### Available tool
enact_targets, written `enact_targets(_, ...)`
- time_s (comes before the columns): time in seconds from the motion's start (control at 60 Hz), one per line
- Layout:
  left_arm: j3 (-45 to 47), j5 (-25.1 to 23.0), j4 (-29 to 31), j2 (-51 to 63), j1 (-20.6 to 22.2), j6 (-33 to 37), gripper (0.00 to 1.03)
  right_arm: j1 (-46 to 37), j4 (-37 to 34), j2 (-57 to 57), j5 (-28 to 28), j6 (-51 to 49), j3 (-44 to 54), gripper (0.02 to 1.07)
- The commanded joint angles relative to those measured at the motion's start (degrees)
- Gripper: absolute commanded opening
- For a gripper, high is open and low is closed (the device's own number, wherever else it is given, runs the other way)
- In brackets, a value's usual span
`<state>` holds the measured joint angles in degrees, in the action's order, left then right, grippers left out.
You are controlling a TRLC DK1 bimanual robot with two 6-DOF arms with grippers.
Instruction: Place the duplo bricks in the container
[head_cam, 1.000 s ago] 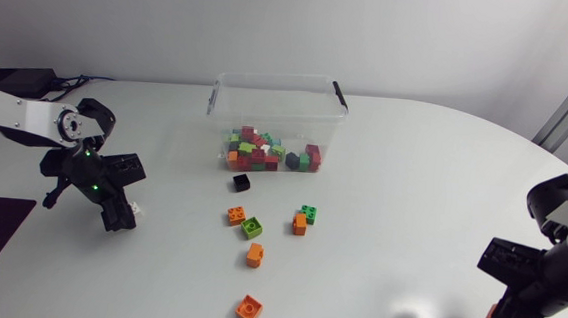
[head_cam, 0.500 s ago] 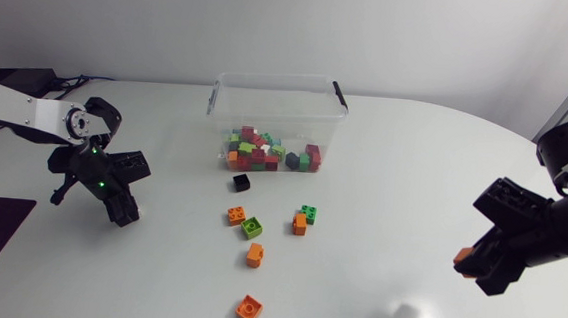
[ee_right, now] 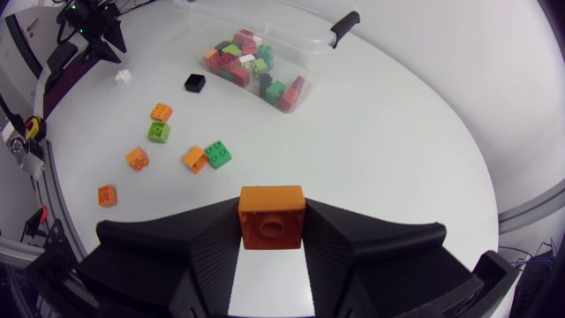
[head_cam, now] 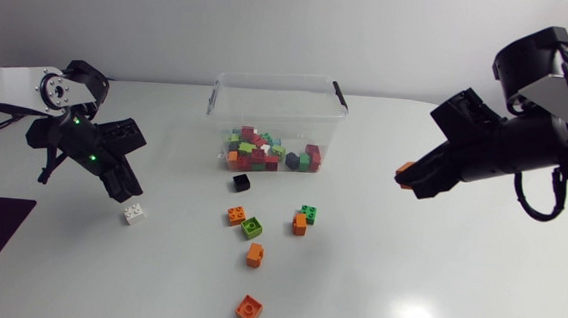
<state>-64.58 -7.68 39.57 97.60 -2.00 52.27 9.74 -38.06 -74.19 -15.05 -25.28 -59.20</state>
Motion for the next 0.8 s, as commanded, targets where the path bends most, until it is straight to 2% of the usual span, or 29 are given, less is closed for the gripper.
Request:
enact_targets(0.0,-0.9,-0.6,1.4,-1.1,0.7,-0.9,0.44,1.9,1.4,-3.0,-0.3,3.7,-2.6,0.32)
enact_targets(0.117,-0.1,0.0,2.3,0.0,0.9,-0.2,0.48,3.8,2.6,-5.3,-0.3,4.4,-4.3,0.32)
enact_targets(0.15,-0.3,0.9,2.7,1.1,0.8,-0.1,0.61,4.5,2.8,-6.1,-0.3,4.7,-5.0,0.32)
enact_targets(0.167,-0.2,1.8,3.1,1.7,0.7,0.0,0.77,4.6,2.9,-6.2,-0.3,4.9,-5.2,0.32)
enact_targets(0.2,0.1,2.2,3.4,2.1,0.7,0.3,0.88,5.0,2.9,-6.7,-0.3,5.0,-5.9,0.32)
enact_targets(0.25,0.8,3.1,3.4,2.3,0.7,0.8,0.94,5.5,2.9,-7.4,-0.3,5.0,-7.2,0.32)
enact_targets(0.65,1.2,7.9,0.5,9.3,0.6,1.7,0.93,7.4,2.0,-14.7,-0.6,6.7,-23.2,0.32)
enact_targets(0.717,0.6,8.6,0.3,10.9,0.8,1.5,0.91,7.5,2.1,-16.0,-0.8,6.8,-25.4,0.32)
enact_targets(0.783,-0.2,8.8,0.3,12.0,0.8,1.3,0.83,7.4,2.9,-17.2,-0.9,7.6,-27.2,0.32)
